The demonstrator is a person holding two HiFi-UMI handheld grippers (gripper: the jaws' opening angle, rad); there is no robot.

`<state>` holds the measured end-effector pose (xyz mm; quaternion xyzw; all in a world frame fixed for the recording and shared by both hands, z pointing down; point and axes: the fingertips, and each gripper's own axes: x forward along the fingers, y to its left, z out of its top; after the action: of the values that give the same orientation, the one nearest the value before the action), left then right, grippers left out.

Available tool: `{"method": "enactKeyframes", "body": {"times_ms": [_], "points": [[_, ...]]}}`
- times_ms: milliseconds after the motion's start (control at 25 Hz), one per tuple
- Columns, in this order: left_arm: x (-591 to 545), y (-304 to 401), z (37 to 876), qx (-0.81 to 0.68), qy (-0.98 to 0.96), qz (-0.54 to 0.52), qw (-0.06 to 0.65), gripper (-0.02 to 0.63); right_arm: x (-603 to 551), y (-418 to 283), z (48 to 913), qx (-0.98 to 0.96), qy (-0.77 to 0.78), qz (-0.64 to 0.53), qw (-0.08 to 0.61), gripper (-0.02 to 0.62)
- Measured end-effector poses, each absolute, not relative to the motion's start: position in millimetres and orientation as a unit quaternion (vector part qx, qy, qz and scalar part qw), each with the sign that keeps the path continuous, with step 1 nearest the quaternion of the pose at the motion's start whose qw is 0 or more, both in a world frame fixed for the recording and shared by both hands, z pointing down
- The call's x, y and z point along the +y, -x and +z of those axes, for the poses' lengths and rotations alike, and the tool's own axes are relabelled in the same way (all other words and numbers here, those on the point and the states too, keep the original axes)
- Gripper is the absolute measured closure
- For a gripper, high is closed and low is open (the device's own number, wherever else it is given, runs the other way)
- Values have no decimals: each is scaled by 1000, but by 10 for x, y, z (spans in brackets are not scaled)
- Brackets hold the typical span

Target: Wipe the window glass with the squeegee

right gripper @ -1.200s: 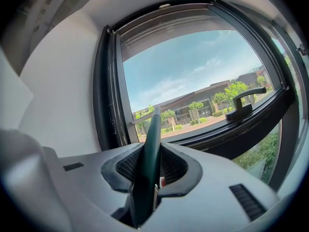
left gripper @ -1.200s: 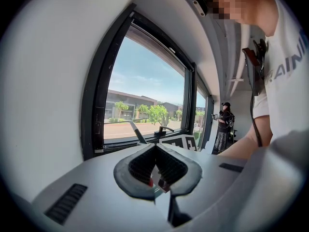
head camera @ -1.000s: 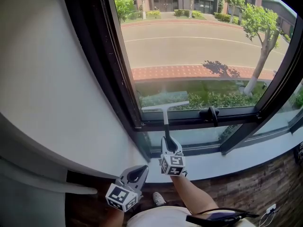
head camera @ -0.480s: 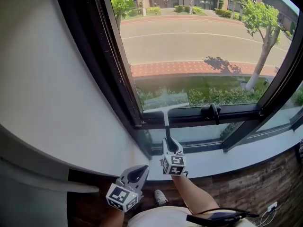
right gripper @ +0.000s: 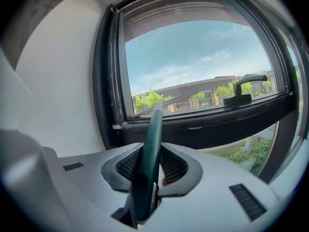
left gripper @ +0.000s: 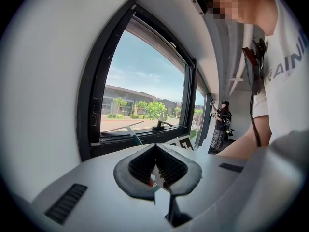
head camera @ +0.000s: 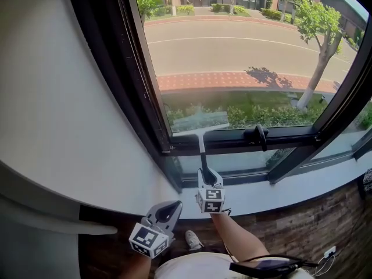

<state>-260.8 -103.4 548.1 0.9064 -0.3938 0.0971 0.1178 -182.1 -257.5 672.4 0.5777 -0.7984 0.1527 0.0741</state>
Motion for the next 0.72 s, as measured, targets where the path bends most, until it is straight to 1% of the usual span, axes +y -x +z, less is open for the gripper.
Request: {"method": "enactKeyframes", "body": {"times_ms": [80, 360, 720], "points": [[-1041, 2601, 5492, -392, -907, 96, 118, 588, -2575, 1784, 6825, -792, -581, 169, 88, 499], [-1042, 2666, 5490, -398, -905, 90, 120, 588, -2518, 1743, 6712, -798, -578, 156, 65, 505], [-1044, 2632, 5474, -388, -911, 68, 123, 588, -2297, 1572, 6141, -814, -571, 88, 56, 505]]}}
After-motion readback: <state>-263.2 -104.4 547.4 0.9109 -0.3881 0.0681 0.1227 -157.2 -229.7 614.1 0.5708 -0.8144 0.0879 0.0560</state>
